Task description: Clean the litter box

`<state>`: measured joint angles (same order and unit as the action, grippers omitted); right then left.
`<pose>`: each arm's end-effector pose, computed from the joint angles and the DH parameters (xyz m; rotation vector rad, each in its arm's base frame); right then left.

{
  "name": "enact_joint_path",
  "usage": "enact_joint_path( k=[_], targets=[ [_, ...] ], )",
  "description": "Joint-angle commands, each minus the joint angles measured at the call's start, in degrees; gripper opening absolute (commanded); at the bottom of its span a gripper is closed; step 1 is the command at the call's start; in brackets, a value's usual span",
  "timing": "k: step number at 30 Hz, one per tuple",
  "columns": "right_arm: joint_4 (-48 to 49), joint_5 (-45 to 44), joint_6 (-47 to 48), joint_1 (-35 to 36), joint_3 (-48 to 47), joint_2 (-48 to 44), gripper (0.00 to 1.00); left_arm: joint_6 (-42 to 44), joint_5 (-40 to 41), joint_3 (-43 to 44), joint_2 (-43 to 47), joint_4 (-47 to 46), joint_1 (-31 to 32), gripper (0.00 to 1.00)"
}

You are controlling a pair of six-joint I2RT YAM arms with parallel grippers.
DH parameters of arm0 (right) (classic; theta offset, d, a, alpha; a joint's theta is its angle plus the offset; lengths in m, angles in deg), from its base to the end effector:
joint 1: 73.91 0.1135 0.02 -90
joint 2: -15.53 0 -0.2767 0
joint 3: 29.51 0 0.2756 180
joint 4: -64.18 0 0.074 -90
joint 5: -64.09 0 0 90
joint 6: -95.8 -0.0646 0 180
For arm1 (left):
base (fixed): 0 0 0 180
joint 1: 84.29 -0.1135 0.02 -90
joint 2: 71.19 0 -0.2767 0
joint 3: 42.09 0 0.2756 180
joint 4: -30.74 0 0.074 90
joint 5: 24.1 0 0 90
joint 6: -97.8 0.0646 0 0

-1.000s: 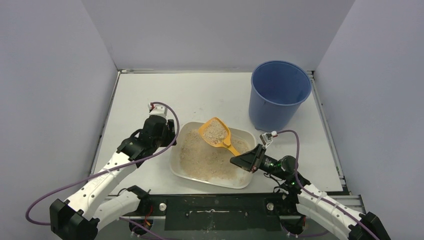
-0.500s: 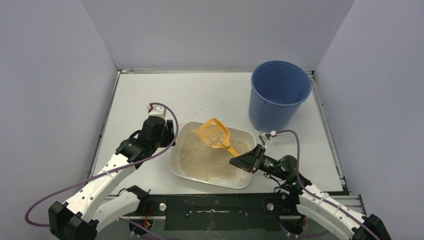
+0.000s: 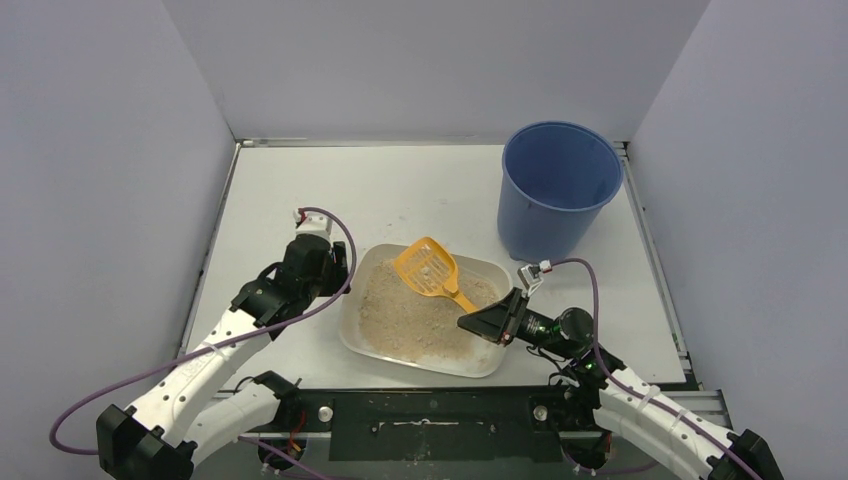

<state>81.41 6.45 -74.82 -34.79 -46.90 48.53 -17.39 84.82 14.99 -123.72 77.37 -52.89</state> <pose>0.1193 0.1416 0.1937 0.1424 1.9715 1.9610 0.2044 -0.1002 0.2644 -0.0446 2.2610 -0.1442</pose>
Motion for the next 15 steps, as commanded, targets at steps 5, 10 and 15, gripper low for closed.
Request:
enact_joint_path(
  k=[5, 10, 15],
  targets=[
    [-2.1, -1.6, 2.8, 0.5, -4.5, -1.2, 0.0, 0.6, 0.7, -0.1, 1.0, -1.7, 0.0, 0.56],
    [-7.1, -4.4, 4.3, 0.5, -7.6, -2.6, 0.0, 0.6, 0.7, -0.3, 1.4, -2.0, 0.0, 0.56],
    [-17.1, -9.6, 8.7, 0.5, -14.9, -2.6, 0.0, 0.7, -0.2, -0.6, 1.0, -2.4, 0.3, 0.56]
  ],
)
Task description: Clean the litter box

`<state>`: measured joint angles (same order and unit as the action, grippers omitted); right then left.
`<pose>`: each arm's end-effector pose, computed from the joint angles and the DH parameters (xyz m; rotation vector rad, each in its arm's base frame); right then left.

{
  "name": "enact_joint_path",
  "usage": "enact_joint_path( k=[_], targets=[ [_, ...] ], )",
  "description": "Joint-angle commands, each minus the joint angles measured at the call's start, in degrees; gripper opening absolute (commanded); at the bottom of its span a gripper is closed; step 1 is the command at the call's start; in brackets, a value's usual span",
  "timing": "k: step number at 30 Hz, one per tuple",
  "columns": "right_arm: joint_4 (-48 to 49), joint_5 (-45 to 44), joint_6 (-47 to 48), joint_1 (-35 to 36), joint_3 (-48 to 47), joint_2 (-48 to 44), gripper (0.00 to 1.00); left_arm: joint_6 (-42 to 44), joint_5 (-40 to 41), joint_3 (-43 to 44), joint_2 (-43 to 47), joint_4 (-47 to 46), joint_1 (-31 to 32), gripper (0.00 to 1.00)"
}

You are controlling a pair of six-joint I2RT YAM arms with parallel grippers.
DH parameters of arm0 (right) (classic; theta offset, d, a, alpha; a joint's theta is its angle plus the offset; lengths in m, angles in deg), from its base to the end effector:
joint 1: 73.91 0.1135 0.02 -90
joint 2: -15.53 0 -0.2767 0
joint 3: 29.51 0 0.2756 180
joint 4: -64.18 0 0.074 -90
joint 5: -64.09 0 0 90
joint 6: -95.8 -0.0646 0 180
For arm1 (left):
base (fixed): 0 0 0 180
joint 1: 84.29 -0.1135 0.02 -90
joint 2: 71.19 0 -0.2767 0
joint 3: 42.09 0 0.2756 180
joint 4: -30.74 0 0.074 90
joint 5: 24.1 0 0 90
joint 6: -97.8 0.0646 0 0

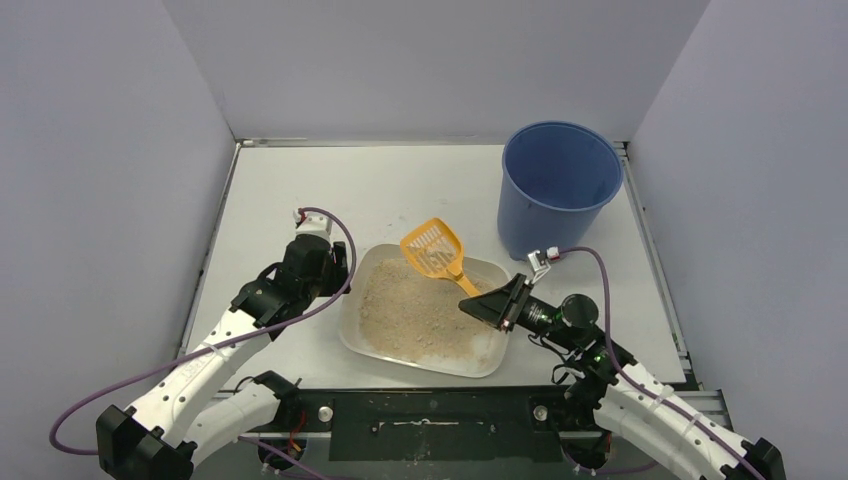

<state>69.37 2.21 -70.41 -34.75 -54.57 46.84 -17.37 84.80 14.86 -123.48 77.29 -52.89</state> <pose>0.1269 0.1427 0.2249 0.1623 1.9683 1.8478 0.2038 -0.0999 0.2646 -0.0447 2.2582 -0.1463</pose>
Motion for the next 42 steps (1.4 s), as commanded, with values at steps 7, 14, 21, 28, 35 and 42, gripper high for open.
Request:
enact_joint_path(
  k=[7, 14, 21, 28, 35, 42],
  targets=[
    [-15.2, -15.6, 9.3, 0.4, -17.9, -1.1, 0.0, 0.8, -0.5, -0.4, 0.0, -2.4, 0.6, 0.56],
    [-21.7, -28.9, 9.6, 0.3, -25.9, -0.8, 0.0, 0.7, -0.6, -0.5, 0.5, -2.6, 1.0, 0.56],
    [-29.8, -40.2, 11.2, 0.4, -32.7, 0.9, 0.0, 0.6, -0.7, -0.6, 0.7, -2.6, 1.8, 0.57],
    [-36.6, -48.6, 16.1, 0.4, -39.1, 2.7, 0.0, 0.6, -0.6, -0.6, 1.3, -2.6, 2.1, 0.57],
    [-47.0, -55.9, 26.6, 0.4, -48.5, 6.9, 0.0, 0.7, -0.4, -0.6, 1.7, -2.5, 2.8, 0.57],
    [-54.1, -59.3, 38.5, 0.4, -56.0, 12.8, 0.0, 0.5, 0.2, -0.6, 2.9, -2.3, 3.5, 0.57]
  ],
)
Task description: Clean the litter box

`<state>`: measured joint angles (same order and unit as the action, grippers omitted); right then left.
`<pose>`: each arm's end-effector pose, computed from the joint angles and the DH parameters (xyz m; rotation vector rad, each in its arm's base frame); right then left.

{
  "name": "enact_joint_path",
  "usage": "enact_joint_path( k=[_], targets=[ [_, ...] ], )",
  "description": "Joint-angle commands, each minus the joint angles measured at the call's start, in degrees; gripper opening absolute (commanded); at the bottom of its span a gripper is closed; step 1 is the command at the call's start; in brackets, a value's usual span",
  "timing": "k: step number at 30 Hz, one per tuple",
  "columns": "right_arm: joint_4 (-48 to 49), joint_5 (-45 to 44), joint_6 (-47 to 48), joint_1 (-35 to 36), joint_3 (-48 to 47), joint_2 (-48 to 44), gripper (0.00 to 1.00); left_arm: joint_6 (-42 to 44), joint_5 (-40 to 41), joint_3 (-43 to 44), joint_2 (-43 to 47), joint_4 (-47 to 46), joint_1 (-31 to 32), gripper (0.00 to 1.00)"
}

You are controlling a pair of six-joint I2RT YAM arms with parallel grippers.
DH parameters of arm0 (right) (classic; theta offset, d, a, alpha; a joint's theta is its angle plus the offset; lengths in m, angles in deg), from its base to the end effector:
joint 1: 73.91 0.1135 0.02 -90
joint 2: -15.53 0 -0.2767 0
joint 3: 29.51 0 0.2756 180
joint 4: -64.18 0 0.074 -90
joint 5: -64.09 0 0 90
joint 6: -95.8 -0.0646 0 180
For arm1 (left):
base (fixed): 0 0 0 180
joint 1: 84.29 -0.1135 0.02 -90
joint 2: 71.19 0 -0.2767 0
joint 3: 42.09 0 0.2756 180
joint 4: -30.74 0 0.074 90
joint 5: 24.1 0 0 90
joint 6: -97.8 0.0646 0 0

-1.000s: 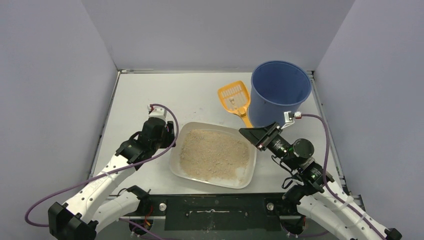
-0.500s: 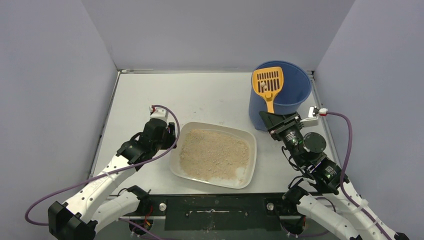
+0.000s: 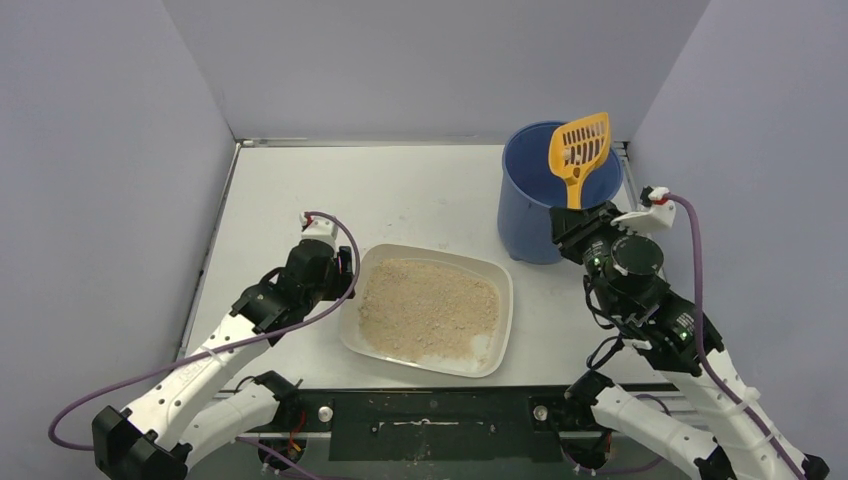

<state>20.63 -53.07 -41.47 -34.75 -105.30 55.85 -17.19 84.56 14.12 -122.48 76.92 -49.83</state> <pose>0.1455 0.0805 0.4340 0.4791 1.6820 0.7161 0.1957 -0.1092 0.2639 0.0188 2.2521 -0.1840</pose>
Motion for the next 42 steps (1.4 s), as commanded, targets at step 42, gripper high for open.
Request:
enact_joint_path(
  k=[42],
  targets=[
    [-11.2, -4.5, 54.1, 0.5, -17.9, 14.2, 0.0, -0.2, -1.5, 0.8, 6.2, -2.3, 1.0, 0.58]
  ],
)
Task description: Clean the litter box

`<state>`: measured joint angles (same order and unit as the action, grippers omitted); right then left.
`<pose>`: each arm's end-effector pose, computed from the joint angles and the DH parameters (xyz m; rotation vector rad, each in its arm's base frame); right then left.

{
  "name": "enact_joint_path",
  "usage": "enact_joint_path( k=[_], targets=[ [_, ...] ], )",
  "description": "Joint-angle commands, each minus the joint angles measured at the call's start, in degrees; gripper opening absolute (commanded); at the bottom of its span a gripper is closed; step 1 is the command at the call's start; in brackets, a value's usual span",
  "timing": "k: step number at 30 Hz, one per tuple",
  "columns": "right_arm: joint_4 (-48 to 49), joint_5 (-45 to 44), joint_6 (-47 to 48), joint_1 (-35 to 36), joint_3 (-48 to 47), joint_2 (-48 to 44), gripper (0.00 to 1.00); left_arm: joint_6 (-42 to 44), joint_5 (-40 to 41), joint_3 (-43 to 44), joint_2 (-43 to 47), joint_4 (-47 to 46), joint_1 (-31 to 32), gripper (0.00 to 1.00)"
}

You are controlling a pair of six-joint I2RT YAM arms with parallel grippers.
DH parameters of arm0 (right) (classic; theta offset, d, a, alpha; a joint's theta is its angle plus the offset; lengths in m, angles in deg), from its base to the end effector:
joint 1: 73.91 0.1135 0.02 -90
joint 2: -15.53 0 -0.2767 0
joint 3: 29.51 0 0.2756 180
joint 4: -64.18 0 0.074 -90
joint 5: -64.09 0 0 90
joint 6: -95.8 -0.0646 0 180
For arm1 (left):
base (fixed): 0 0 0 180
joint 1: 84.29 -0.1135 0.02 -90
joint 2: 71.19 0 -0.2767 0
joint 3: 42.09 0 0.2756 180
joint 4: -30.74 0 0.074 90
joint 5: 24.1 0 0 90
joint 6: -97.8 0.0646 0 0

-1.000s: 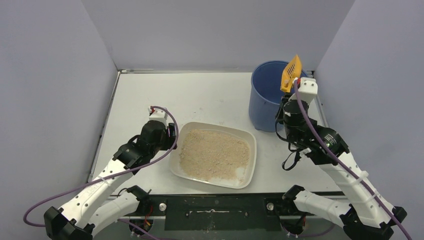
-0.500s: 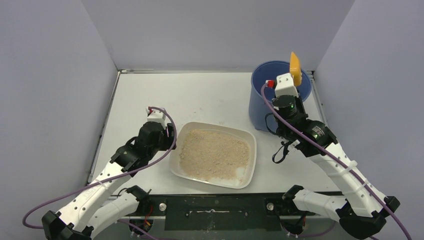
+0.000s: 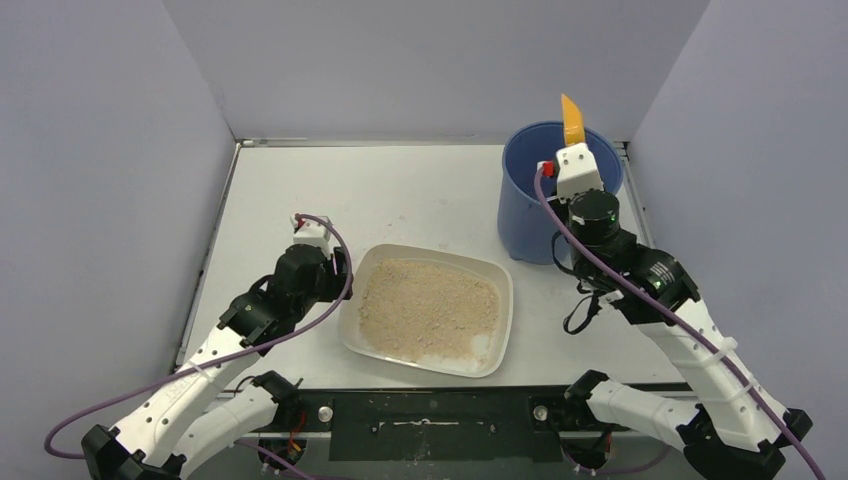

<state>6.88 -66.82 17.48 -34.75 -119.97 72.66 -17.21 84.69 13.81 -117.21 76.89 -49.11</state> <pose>0.1913 0.1013 0.4474 -0.3886 1.8609 -0.3843 0.1823 -0.1030 0.2799 0.0112 2.1752 -0.2403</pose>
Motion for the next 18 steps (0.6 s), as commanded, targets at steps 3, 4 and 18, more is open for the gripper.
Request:
enact_joint_path(
  k=[3, 4, 18],
  targets=[
    [3.7, 20.2, -8.0, 0.5, -3.3, -4.0, 0.0, -0.8, -3.4, 3.2, 1.0, -1.7, 0.2, 0.59],
    [4.3, 23.8, -8.7, 0.5, -2.8, -4.5, 0.0, -0.9, -4.2, 4.0, 1.0, -1.7, 0.2, 0.6],
    [6.8, 59.1, -13.8, 0.5, 8.5, -8.9, 0.0, 2.8, -11.4, 14.3, 3.4, 1.3, 0.2, 0.7]
  ],
)
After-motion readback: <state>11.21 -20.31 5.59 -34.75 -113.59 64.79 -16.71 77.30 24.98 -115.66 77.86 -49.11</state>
